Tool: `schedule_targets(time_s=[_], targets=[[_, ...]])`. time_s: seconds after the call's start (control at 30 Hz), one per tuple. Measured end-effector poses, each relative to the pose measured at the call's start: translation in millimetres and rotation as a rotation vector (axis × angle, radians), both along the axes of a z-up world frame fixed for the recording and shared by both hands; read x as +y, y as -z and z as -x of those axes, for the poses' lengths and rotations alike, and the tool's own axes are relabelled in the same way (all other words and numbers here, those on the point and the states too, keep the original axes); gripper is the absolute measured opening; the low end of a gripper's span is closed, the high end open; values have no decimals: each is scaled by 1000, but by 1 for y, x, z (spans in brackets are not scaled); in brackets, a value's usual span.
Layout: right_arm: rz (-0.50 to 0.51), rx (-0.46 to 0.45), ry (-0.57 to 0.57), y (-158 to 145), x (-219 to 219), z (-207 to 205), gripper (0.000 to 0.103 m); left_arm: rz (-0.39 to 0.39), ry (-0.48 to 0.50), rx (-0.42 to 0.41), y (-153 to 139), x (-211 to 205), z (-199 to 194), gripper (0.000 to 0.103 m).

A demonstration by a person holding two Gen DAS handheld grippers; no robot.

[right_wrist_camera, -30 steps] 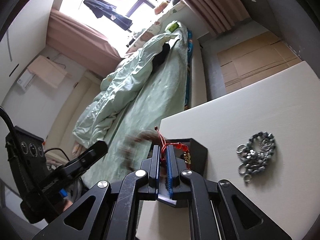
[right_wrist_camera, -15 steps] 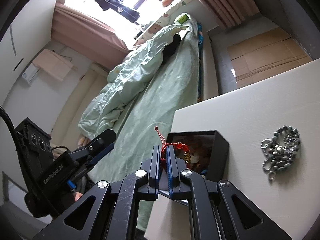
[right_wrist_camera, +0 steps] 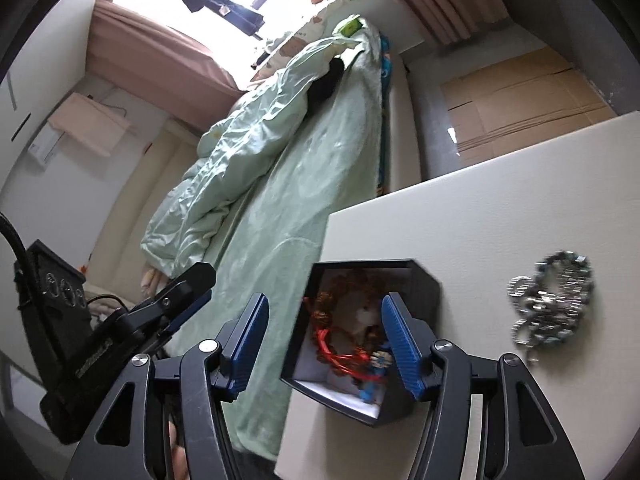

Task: Organize jewelry
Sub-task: 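Lower both bracelets into the black box and open both grippers, then move the left gripper to the dark green bead bracelet and grasp it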

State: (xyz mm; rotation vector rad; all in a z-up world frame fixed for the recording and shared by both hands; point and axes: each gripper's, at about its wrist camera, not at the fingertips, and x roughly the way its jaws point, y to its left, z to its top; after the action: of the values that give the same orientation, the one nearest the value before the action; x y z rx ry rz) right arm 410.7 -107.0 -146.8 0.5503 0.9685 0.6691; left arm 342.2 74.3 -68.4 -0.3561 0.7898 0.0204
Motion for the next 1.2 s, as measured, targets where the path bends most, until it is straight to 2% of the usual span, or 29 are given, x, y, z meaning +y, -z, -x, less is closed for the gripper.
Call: schedule_targets(time_s=[0.33, 0.73, 0.93, 1.13, 1.2], targets=[[10, 15, 123, 0, -71, 10, 60, -27, 90, 42, 10, -34, -9, 58], [24, 66, 232, 9, -127, 19, 60, -99, 289, 39, 19, -118, -20, 58], [22, 79, 279, 11, -154, 25, 60, -124, 410, 97, 39, -160, -32, 58], [7, 80, 328, 11, -178, 27, 60, -122, 442, 121, 56, -180, -41, 58], [1, 81, 341, 12, -185, 28, 60, -128, 455, 131, 61, -187, -46, 52]])
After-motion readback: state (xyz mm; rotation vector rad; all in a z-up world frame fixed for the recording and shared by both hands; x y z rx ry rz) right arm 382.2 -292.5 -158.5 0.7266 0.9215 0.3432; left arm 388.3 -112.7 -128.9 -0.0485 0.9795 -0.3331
